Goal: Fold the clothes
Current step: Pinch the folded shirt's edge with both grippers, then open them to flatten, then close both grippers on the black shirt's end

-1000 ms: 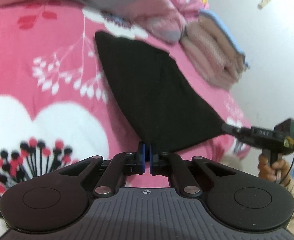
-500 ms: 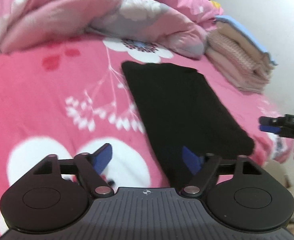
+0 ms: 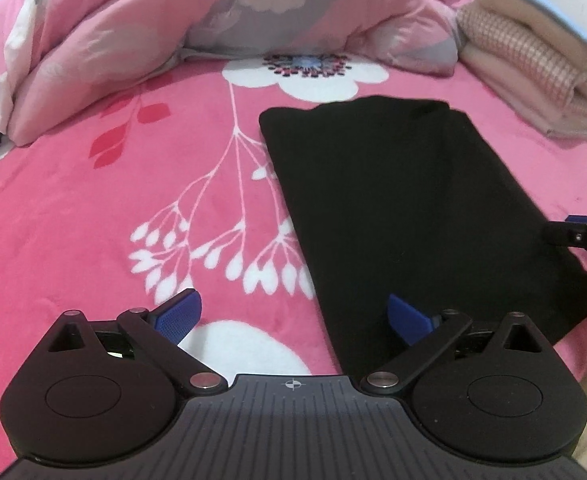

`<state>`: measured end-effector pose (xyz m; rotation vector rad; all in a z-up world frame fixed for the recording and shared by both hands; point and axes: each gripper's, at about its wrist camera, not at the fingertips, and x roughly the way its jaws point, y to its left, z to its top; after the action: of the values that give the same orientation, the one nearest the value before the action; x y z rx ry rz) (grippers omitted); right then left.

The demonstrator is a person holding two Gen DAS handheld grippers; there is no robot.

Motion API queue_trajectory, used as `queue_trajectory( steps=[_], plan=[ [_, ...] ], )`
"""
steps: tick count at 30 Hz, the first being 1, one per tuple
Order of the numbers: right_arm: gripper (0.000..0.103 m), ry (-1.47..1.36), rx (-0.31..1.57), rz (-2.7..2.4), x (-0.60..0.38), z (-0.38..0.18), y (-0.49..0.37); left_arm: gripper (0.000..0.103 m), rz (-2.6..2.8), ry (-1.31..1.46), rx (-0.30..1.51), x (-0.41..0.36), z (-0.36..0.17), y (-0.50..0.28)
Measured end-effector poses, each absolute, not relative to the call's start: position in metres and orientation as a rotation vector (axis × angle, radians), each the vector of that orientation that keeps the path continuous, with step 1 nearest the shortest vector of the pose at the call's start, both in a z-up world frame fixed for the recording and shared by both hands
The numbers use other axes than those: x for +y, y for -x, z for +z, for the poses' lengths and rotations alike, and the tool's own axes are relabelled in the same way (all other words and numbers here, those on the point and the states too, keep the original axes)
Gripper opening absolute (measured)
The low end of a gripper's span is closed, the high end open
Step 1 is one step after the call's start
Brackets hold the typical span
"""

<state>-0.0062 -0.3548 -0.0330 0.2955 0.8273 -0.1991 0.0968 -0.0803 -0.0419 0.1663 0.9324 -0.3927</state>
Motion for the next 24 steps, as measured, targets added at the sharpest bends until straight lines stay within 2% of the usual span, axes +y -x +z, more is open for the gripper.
queue_trajectory(
  steps=[15,19,24],
  plan=[
    [0.076,-0.219,0.828,-0.306,-0.365,-0.031,0.011,0.101,-0.380,-0.172,0.961,-0.089,-0.052,-0.096],
    [0.088,-0.240,0.813,-0.261,-0.366,-0.028,0.005,0.102,-0.386,-0.171,0.954,-0.089,-0.051,-0.096],
    [0.089,-0.328,0.769,-0.176,-0.377,-0.021,-0.003,0.102,-0.395,-0.148,0.935,-0.086,-0.051,-0.098]
  ],
)
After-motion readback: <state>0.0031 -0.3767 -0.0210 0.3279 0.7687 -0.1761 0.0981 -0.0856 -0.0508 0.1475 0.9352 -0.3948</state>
